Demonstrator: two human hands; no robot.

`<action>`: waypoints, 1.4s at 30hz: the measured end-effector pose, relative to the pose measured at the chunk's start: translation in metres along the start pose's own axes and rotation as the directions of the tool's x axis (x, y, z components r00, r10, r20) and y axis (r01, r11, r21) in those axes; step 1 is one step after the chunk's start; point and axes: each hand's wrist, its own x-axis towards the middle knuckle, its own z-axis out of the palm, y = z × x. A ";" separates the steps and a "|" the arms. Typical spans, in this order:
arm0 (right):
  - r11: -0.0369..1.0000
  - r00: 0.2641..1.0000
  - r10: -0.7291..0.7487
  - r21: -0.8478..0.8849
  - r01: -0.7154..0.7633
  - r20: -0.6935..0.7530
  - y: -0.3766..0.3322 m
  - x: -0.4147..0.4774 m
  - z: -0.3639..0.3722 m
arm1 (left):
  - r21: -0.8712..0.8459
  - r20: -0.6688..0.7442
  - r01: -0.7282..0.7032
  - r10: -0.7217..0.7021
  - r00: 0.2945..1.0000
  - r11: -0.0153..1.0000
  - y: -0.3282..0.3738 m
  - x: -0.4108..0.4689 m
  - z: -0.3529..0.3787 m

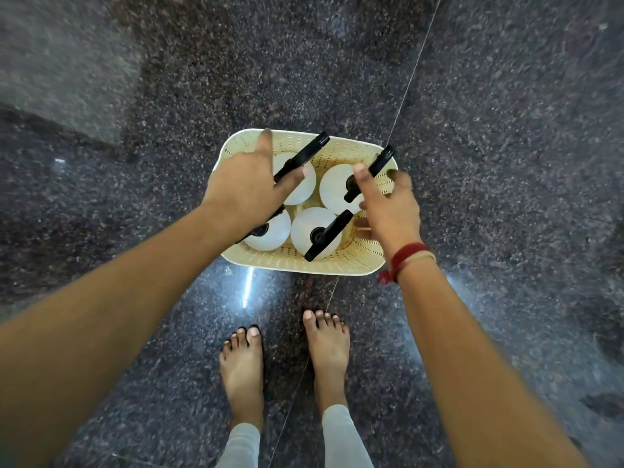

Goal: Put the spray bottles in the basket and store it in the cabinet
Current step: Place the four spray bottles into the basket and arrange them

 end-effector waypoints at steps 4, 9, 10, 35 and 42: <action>0.986 0.984 0.155 0.045 -0.160 0.086 0.020 -0.038 0.002 | 0.132 0.027 -0.042 0.039 0.999 0.990 -0.015 -0.039 0.015; 0.989 0.987 0.106 -0.114 -0.093 0.117 0.032 -0.051 0.042 | 0.247 0.023 -0.147 0.146 0.989 0.958 -0.019 -0.038 0.026; 0.992 0.990 0.095 -0.096 -0.085 0.106 0.031 -0.049 0.049 | 0.255 0.033 -0.157 0.154 0.988 0.954 -0.019 -0.036 0.026; 0.991 0.984 0.130 -0.048 -0.125 0.124 0.026 -0.052 0.034 | 0.216 0.024 -0.066 0.063 0.998 0.974 0.029 0.026 0.002; 0.997 0.996 -0.054 -0.049 0.058 0.075 0.029 -0.048 0.049 | 0.231 0.013 -0.066 0.065 0.998 0.971 0.026 0.024 0.014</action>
